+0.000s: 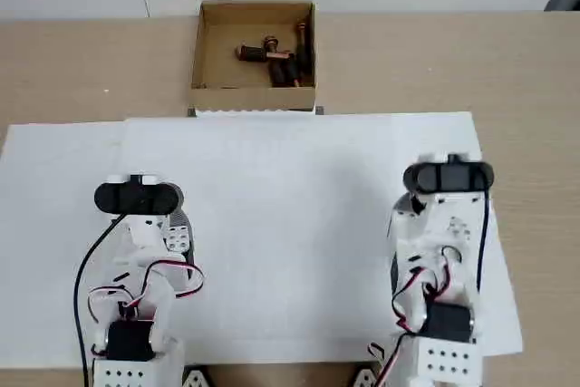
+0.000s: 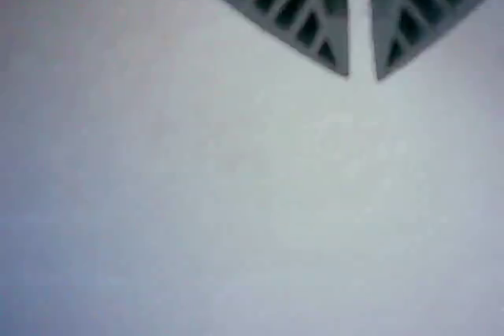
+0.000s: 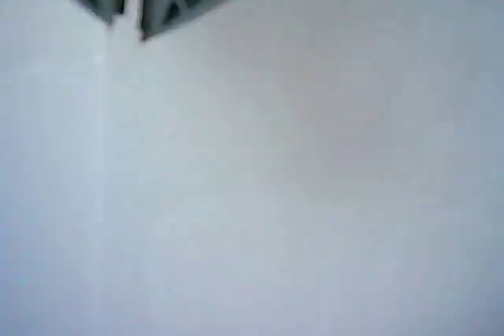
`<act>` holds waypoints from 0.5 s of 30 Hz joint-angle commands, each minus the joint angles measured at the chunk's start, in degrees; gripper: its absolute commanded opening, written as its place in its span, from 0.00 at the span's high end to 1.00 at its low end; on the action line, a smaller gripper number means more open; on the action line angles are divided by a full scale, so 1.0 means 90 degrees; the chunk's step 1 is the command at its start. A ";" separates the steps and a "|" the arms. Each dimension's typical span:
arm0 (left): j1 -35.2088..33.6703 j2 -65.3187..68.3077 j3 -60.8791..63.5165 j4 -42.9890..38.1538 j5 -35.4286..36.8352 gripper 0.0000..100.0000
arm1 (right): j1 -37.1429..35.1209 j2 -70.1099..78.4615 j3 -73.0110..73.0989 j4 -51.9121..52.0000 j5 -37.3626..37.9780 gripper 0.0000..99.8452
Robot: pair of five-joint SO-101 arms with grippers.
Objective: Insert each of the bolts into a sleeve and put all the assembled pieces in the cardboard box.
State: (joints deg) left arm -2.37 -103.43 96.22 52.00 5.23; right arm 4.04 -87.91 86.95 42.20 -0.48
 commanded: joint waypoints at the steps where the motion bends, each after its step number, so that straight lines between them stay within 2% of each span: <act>1: -0.0029 -0.0078 -0.0024 0.0010 -0.0010 0.99 | 0.0015 -0.0855 0.0498 -0.0151 0.0127 1.00; 5: -0.0029 -0.0078 -0.0024 0.0010 -0.0010 0.99 | 0.0015 -0.1841 0.1065 -0.0103 0.0205 1.00; 15: -0.0029 -0.0078 -0.0024 0.0010 -0.0010 0.99 | 0.0005 -0.1685 0.1055 -0.0015 0.0137 1.00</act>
State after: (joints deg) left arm -2.37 -103.43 96.22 52.00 5.23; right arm 3.96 -102.33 95.65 42.29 0.57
